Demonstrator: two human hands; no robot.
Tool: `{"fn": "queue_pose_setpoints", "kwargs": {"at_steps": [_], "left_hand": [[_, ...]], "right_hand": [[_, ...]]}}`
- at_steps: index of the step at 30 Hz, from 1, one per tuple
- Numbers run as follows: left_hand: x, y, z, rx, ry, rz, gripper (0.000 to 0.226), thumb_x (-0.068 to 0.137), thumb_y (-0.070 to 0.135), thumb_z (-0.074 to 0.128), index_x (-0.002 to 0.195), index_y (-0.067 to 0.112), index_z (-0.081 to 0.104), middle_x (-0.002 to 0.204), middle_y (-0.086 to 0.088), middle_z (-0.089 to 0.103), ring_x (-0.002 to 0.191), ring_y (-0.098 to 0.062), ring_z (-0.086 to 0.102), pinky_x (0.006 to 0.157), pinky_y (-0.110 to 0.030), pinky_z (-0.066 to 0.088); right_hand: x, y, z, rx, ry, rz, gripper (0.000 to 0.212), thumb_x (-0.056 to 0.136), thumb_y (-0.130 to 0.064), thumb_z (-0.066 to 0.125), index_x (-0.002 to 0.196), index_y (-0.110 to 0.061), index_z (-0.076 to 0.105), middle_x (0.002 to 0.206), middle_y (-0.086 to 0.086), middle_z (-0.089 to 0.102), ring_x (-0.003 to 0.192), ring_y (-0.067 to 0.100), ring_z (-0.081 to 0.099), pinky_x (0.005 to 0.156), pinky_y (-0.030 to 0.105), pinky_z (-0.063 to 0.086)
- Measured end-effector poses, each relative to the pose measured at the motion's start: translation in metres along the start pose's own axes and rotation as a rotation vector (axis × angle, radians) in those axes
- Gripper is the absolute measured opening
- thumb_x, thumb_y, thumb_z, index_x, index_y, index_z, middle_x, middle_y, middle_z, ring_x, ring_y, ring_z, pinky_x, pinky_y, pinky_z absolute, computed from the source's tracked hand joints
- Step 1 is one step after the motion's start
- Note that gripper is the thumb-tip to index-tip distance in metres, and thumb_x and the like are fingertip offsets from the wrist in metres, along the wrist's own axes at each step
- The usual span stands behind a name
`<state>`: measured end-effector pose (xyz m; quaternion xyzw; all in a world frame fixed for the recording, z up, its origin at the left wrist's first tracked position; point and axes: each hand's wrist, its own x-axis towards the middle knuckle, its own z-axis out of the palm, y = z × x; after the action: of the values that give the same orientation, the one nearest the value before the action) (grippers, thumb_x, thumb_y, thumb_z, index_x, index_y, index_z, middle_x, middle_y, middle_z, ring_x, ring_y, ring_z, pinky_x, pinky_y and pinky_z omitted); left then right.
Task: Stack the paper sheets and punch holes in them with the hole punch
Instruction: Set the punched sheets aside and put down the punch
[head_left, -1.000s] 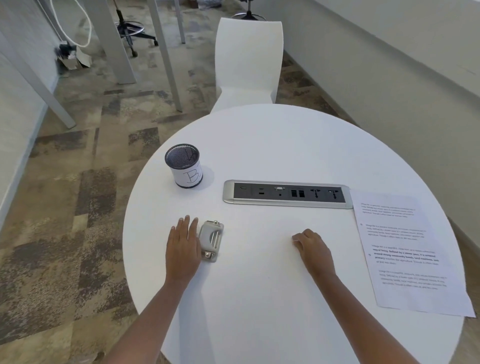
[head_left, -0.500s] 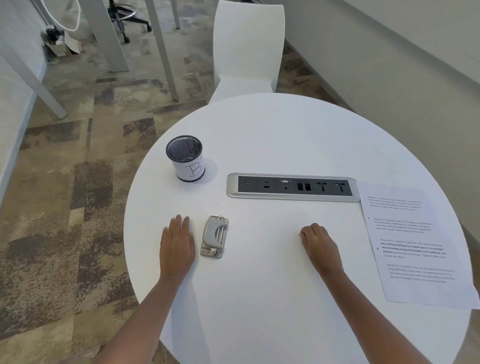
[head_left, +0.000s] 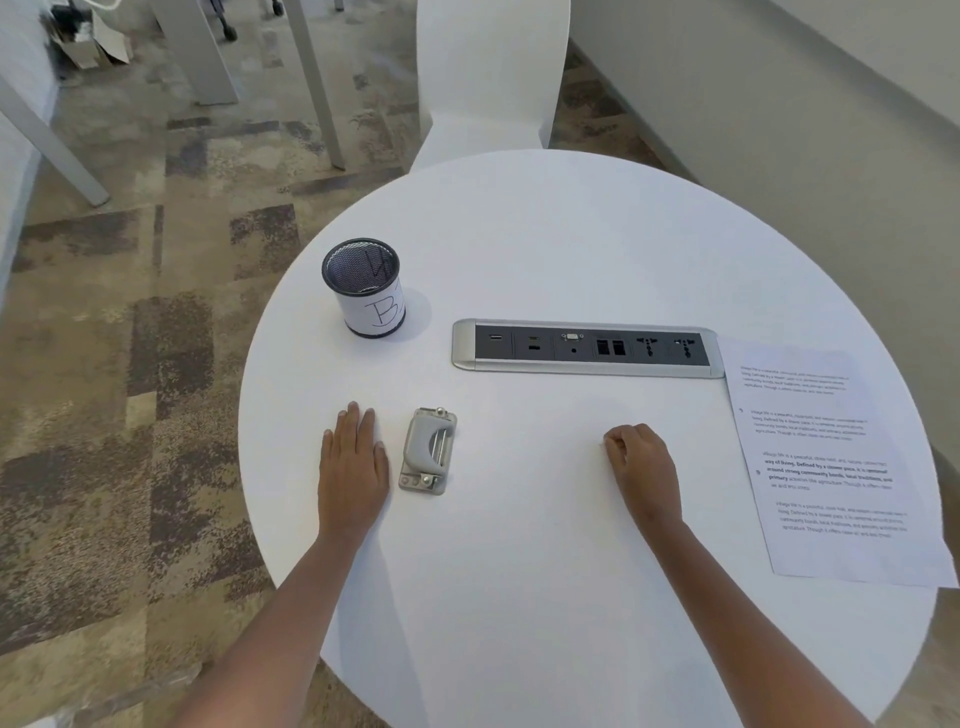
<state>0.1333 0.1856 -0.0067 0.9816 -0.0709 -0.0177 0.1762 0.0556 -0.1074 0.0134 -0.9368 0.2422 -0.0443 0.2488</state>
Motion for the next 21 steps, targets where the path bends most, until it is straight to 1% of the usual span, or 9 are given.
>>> {"fn": "queue_pose_setpoints", "kwargs": {"at_steps": [2,7,10,12,14,16,18,20,21], "left_hand": [[0.000,-0.001,0.001,-0.010,0.002,-0.004,0.054,0.087,0.019,0.022,0.124,-0.007,0.050,0.133,-0.030,0.049,0.124,-0.043,0.047,0.101,-0.056,0.038],[-0.001,-0.003,0.002,-0.016,0.018,-0.005,0.052,0.087,0.017,0.022,0.124,-0.006,0.050,0.134,-0.028,0.049,0.125,-0.042,0.047,0.103,-0.055,0.038],[-0.001,-0.004,0.004,-0.012,0.037,-0.004,0.045,0.087,0.009,0.031,0.125,-0.005,0.049,0.135,-0.028,0.048,0.126,-0.041,0.045,0.104,-0.055,0.037],[0.000,-0.005,0.005,-0.015,0.042,-0.004,0.044,0.086,0.007,0.035,0.126,-0.005,0.049,0.136,-0.028,0.047,0.127,-0.041,0.044,0.105,-0.055,0.036],[-0.001,-0.005,0.005,-0.017,0.039,-0.005,0.046,0.086,0.010,0.030,0.125,-0.006,0.049,0.135,-0.028,0.047,0.126,-0.042,0.045,0.104,-0.055,0.036],[-0.001,-0.004,0.004,-0.012,0.027,-0.005,0.051,0.086,0.015,0.024,0.125,-0.006,0.050,0.135,-0.028,0.048,0.125,-0.042,0.046,0.104,-0.055,0.037],[-0.001,-0.004,0.005,-0.008,0.023,0.000,0.052,0.086,0.016,0.023,0.125,-0.006,0.050,0.135,-0.028,0.048,0.126,-0.041,0.046,0.104,-0.055,0.037],[-0.001,-0.005,0.006,-0.012,0.035,-0.001,0.048,0.087,0.012,0.027,0.126,-0.006,0.049,0.136,-0.028,0.047,0.127,-0.041,0.044,0.105,-0.055,0.036],[0.000,-0.006,0.007,-0.016,0.041,-0.003,0.046,0.086,0.010,0.031,0.126,-0.006,0.049,0.136,-0.028,0.047,0.127,-0.041,0.044,0.105,-0.055,0.035]], "right_hand": [[-0.002,-0.001,0.001,-0.047,0.008,-0.017,0.018,0.092,-0.005,0.047,0.093,0.004,0.062,0.095,0.020,0.062,0.091,0.035,0.054,0.073,0.043,0.048],[-0.005,-0.004,0.000,-0.140,-0.005,-0.039,0.020,0.093,-0.005,0.045,0.089,0.005,0.062,0.091,0.020,0.060,0.088,0.034,0.052,0.067,0.042,0.048],[-0.007,-0.005,0.000,-0.186,-0.035,-0.055,0.021,0.094,-0.009,0.045,0.090,0.004,0.062,0.092,0.018,0.059,0.088,0.032,0.052,0.064,0.039,0.047],[-0.004,-0.007,-0.002,-0.212,-0.066,-0.055,0.022,0.093,-0.010,0.046,0.091,0.004,0.062,0.092,0.017,0.059,0.087,0.032,0.052,0.064,0.037,0.045],[0.001,-0.010,-0.004,-0.238,-0.105,-0.041,0.020,0.091,-0.006,0.046,0.084,0.005,0.061,0.088,0.018,0.059,0.081,0.033,0.053,0.063,0.039,0.044],[0.006,-0.014,-0.005,-0.270,-0.138,-0.023,0.017,0.087,0.000,0.046,0.072,0.003,0.054,0.080,0.017,0.054,0.073,0.032,0.049,0.059,0.038,0.039],[0.009,-0.018,-0.004,-0.313,-0.153,-0.009,0.020,0.082,0.005,0.044,0.065,-0.004,0.043,0.073,0.011,0.045,0.067,0.027,0.039,0.055,0.032,0.029],[0.010,-0.020,-0.002,-0.349,-0.155,-0.005,0.026,0.079,0.009,0.042,0.061,-0.007,0.035,0.069,0.008,0.038,0.067,0.025,0.036,0.053,0.030,0.024],[0.010,-0.020,-0.001,-0.370,-0.158,-0.007,0.027,0.078,0.011,0.042,0.060,-0.008,0.035,0.069,0.008,0.039,0.068,0.025,0.036,0.053,0.030,0.024]]}}
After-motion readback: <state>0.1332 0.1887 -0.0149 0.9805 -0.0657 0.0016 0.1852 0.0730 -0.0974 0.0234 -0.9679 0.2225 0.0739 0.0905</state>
